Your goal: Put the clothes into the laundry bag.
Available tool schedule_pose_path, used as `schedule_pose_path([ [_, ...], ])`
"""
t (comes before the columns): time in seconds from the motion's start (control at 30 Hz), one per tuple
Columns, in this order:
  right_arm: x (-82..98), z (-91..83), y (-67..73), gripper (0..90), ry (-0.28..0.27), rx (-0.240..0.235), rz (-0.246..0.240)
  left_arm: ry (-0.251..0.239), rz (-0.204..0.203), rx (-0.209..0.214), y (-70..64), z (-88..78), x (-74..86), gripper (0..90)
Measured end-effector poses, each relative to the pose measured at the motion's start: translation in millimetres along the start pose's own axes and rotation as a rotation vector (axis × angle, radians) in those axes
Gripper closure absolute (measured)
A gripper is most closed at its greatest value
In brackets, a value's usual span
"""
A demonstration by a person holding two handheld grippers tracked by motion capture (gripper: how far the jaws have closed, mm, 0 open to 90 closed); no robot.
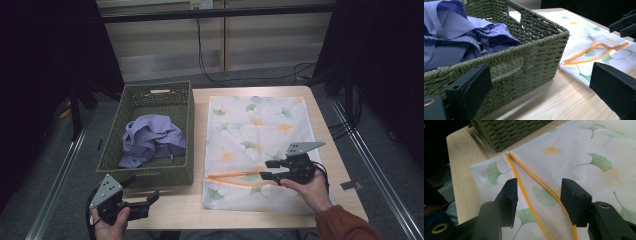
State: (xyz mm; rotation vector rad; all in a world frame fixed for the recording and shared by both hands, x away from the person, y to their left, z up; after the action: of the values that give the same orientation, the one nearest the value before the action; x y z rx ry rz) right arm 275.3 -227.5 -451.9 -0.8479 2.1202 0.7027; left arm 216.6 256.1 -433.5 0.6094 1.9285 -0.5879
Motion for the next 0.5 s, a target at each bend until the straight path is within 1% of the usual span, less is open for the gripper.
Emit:
schedule_pose_path([
  [0.03,-2.2,2.3,-2.2,48.7,0.007,0.0,-0.006,0.007,0.011,-0.001,0.1,0.1,0.1,3.8],
  [0.07,-3.9,4.4,-4.4,48.7,0.012,-0.003,-0.005,0.008,0.014,-0.007,-0.5,0.4,0.1,3.8],
  [0.1,-5.0,6.3,-6.3,49.2,0.016,-0.003,-0.003,0.006,0.011,0.005,-0.2,0.5,0.2,3.8],
  [0.2,-6.8,17.3,-14.5,49.2,0.041,0.003,0.002,-0.002,0.012,0.005,-0.5,-0.4,0.0,4.3],
  [0.27,-3.1,28.1,-20.7,49.1,0.063,0.014,0.016,-0.001,0.01,0.003,-0.7,-0.5,0.1,4.3],
  [0.3,-0.9,31.1,-22.1,49.1,0.071,0.022,0.018,-0.003,0.01,0.014,-0.4,-0.7,0.1,4.3],
  [0.37,4.3,37.2,-25.2,49.1,0.124,0.058,-0.012,0.001,0.017,0.015,-0.8,-0.6,0.7,4.3],
  [0.4,5.9,37.4,-25.9,49.1,0.129,0.054,0.006,0.002,0.016,0.009,-1.0,-0.7,0.9,4.3],
  [0.47,7.5,38.5,-27.2,48.3,0.127,0.048,0.008,0.001,0.014,0.017,0.0,-1.2,0.9,4.2],
  [0.5,10.1,41.1,-28.1,47.0,0.154,0.053,-0.001,0.002,0.011,0.019,0.3,-0.8,0.9,4.2],
])
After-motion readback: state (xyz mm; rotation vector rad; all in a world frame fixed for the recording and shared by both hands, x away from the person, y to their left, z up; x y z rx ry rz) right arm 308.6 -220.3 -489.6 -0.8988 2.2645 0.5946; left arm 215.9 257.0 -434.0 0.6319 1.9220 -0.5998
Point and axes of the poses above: each handheld gripper's, and its own axes: z roughly forward along the jaws, x roughly out of its underside, y roughly to its left, the point moved 1 cm from there along z, roughly forward along the jaws, and after that the axes turned 2 degrees about x, right-handed, at the moved point
